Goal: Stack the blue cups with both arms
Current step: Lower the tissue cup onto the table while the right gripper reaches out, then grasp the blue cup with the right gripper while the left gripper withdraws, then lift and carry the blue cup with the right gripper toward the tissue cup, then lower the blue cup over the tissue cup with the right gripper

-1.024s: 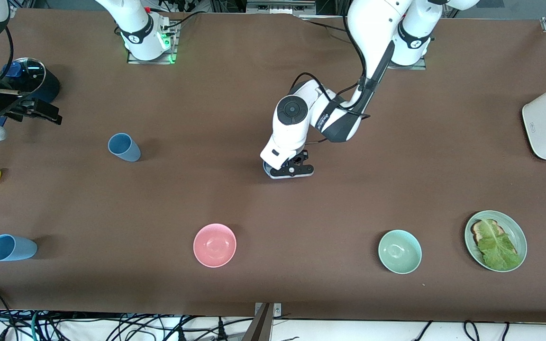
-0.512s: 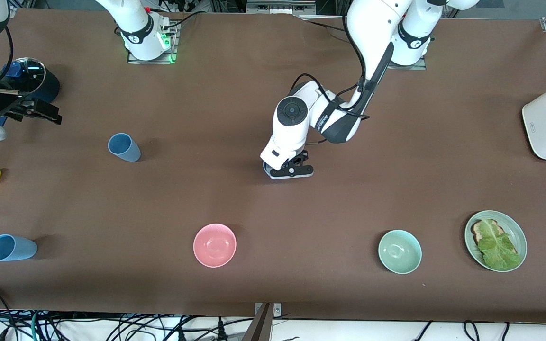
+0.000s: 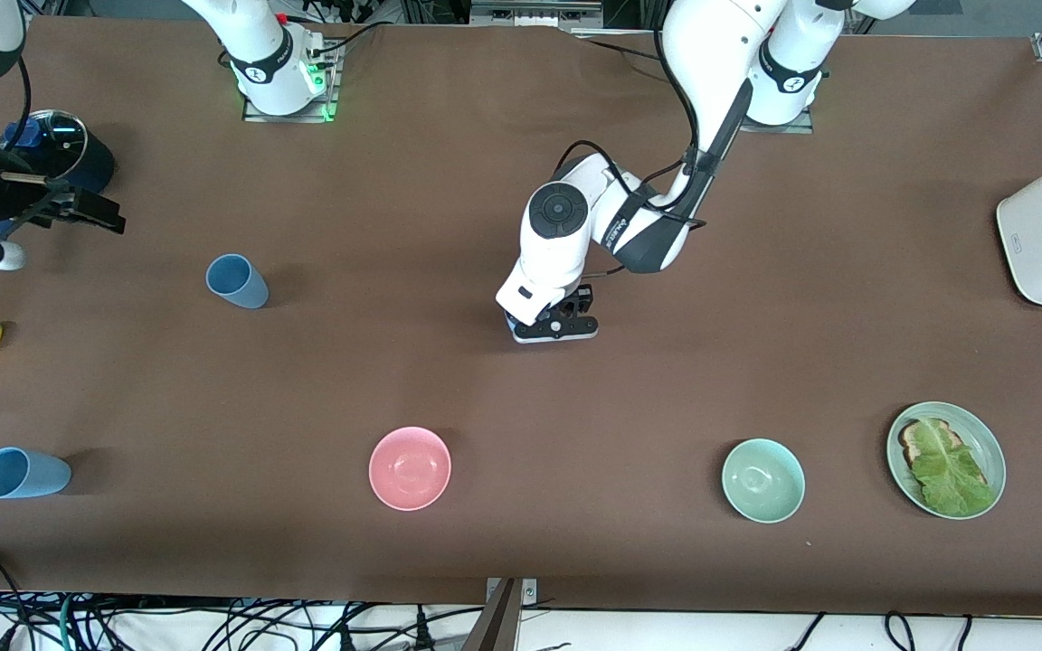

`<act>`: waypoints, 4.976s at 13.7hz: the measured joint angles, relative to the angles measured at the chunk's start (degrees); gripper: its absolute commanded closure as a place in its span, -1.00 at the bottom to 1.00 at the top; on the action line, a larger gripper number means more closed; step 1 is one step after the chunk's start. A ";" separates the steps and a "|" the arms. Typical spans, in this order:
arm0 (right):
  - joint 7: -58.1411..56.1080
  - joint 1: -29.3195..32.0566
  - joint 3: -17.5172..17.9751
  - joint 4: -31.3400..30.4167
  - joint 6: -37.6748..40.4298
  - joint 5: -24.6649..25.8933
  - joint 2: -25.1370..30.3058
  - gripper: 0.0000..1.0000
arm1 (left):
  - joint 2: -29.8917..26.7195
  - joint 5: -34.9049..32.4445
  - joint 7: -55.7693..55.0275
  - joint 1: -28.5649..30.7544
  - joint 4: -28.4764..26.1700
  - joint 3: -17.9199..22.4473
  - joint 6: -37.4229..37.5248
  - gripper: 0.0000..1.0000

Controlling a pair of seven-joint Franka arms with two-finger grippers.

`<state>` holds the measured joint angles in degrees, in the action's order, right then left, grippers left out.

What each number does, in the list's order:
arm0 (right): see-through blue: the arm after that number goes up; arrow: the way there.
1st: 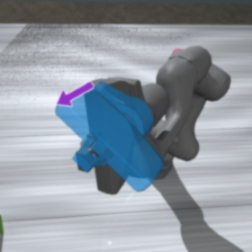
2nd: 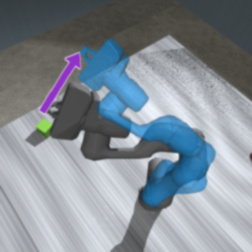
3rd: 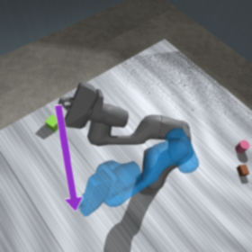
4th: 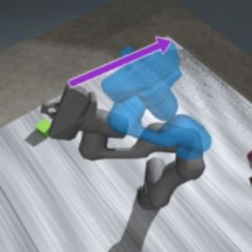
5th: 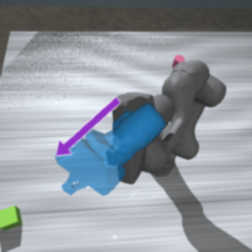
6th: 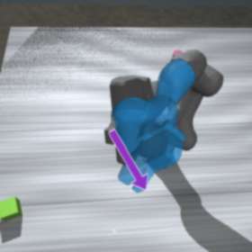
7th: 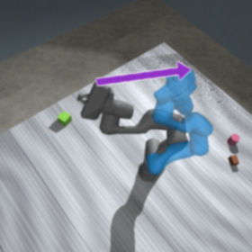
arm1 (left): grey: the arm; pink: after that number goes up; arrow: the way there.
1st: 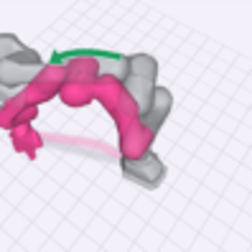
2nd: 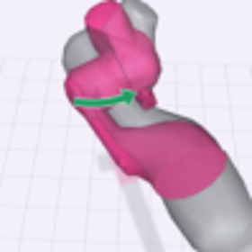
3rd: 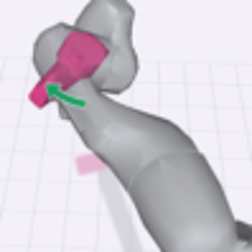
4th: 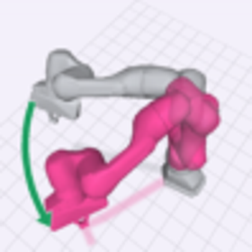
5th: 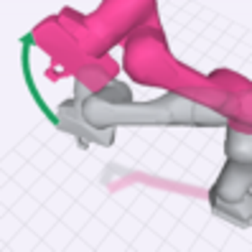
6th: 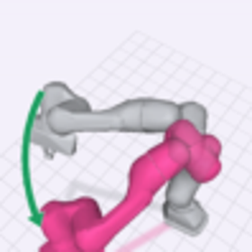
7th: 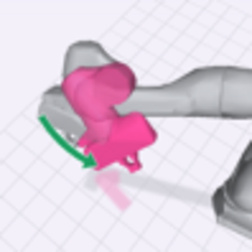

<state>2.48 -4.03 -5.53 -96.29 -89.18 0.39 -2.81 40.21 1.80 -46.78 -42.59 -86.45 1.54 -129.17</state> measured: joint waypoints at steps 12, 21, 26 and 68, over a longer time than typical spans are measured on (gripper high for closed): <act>-0.53 -0.01 -0.01 -28.14 -31.98 0.92 -0.37 -1.00 | -18.33 -1.01 3.46 2.75 -2.32 0.87 18.65 -1.00; -0.62 -0.06 0.04 -37.65 -44.54 1.02 -3.20 -0.53 | -30.82 -4.53 5.23 19.95 2.44 1.41 31.92 -1.00; -0.72 -0.08 0.05 -37.83 -45.89 2.16 -6.60 1.00 | -32.24 -4.52 7.59 28.30 2.35 1.40 34.77 -1.00; 62.13 -21.86 24.12 6.30 -28.33 -1.32 -22.28 1.00 | -37.47 0.23 46.33 42.29 -1.91 0.08 40.62 -1.00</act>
<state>64.61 -25.89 18.59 -89.99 -117.50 -0.92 -25.09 2.74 2.02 -0.45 -0.29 -88.36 1.62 -88.55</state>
